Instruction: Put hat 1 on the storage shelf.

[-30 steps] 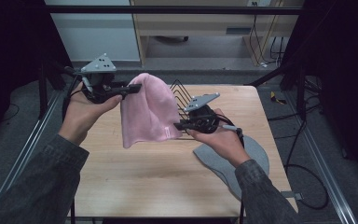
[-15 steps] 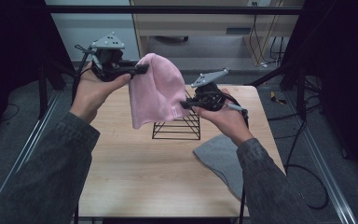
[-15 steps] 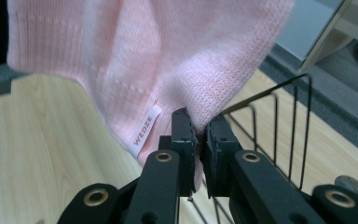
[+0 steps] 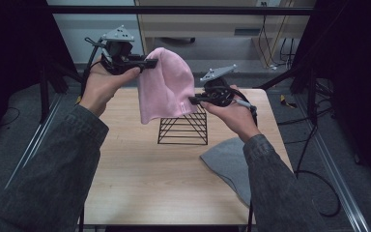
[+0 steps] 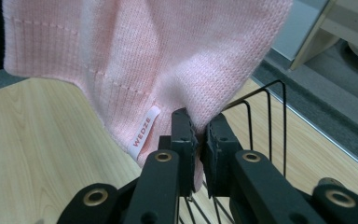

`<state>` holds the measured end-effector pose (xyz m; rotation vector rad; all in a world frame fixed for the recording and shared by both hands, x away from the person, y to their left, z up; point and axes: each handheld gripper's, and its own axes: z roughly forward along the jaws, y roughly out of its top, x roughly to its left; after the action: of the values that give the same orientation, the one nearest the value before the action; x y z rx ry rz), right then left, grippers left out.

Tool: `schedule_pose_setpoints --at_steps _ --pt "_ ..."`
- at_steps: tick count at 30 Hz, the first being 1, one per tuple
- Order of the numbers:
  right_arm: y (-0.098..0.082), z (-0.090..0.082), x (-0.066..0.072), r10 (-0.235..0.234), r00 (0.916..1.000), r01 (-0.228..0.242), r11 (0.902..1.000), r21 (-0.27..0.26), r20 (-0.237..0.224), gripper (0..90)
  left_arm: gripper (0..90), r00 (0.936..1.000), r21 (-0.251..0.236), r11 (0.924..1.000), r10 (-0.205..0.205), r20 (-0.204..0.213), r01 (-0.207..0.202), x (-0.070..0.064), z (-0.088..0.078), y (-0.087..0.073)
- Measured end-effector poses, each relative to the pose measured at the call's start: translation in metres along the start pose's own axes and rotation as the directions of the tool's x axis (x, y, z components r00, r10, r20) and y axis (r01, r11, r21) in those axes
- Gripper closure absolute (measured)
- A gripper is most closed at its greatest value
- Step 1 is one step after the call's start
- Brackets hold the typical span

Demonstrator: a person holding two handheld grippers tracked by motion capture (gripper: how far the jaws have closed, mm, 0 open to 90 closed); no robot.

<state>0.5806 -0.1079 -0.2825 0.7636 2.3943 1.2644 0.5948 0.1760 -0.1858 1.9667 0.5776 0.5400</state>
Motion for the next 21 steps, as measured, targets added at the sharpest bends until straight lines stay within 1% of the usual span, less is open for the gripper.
schedule_pose_setpoints --at_steps 4,5,8,10,11,12,13,14,15,18,21 --pt "-0.001 -0.002 -0.003 0.016 0.9998 -0.016 0.9997 -0.016 0.014 84.1 79.6 0.9999 -0.001 0.9999 0.011 -0.011 -0.011 0.004 0.004 0.008" --pt "0.001 -0.003 -0.005 0.026 0.9994 -0.026 0.9993 -0.026 0.023 84.0 79.6 0.9999 -0.002 0.9999 0.011 -0.013 -0.011 0.005 0.005 0.010" --pt "0.001 -0.003 -0.008 0.031 0.9990 -0.030 0.9991 -0.031 0.031 84.0 79.6 1.0000 -0.005 1.0000 0.002 -0.009 -0.002 0.010 0.011 0.013" --pt "0.000 0.001 -0.013 0.046 0.9981 -0.044 0.9984 -0.034 0.041 84.0 79.6 1.0000 -0.007 1.0000 -0.002 -0.004 0.002 0.014 0.018 0.012" --pt "0.000 0.001 -0.013 0.046 0.9981 -0.044 0.9984 -0.034 0.041 84.0 79.6 1.0000 -0.007 1.0000 -0.002 -0.004 0.002 0.014 0.018 0.012" --pt "-0.002 0.003 -0.017 0.061 0.9969 -0.059 0.9974 -0.042 0.049 84.0 79.6 1.0000 -0.007 1.0000 -0.001 -0.001 0.001 0.015 0.021 0.011" --pt "-0.002 0.003 -0.017 0.061 0.9969 -0.059 0.9974 -0.042 0.049 84.0 79.6 1.0000 -0.005 1.0000 -0.001 -0.003 0.001 0.016 0.023 0.011" --pt "-0.003 0.006 -0.021 0.074 0.9954 -0.071 0.9964 -0.046 0.061 84.0 79.5 1.0000 -0.010 0.9999 -0.008 0.000 0.008 0.020 0.028 0.010" --pt "-0.003 0.006 -0.021 0.074 0.9954 -0.071 0.9964 -0.046 0.061 84.0 79.5 1.0000 -0.010 0.9999 -0.008 0.000 0.008 0.020 0.028 0.010" --pt "-0.005 0.009 -0.026 0.085 0.9934 -0.082 0.9954 -0.049 0.076 84.0 79.4 0.9998 -0.018 0.9997 -0.017 0.004 0.017 0.023 0.035 0.010" --pt "-0.008 0.011 -0.030 0.095 0.9919 -0.090 0.9944 -0.055 0.085 84.0 79.4 1.0000 -0.016 0.9998 -0.009 0.000 0.009 0.023 0.044 0.011"
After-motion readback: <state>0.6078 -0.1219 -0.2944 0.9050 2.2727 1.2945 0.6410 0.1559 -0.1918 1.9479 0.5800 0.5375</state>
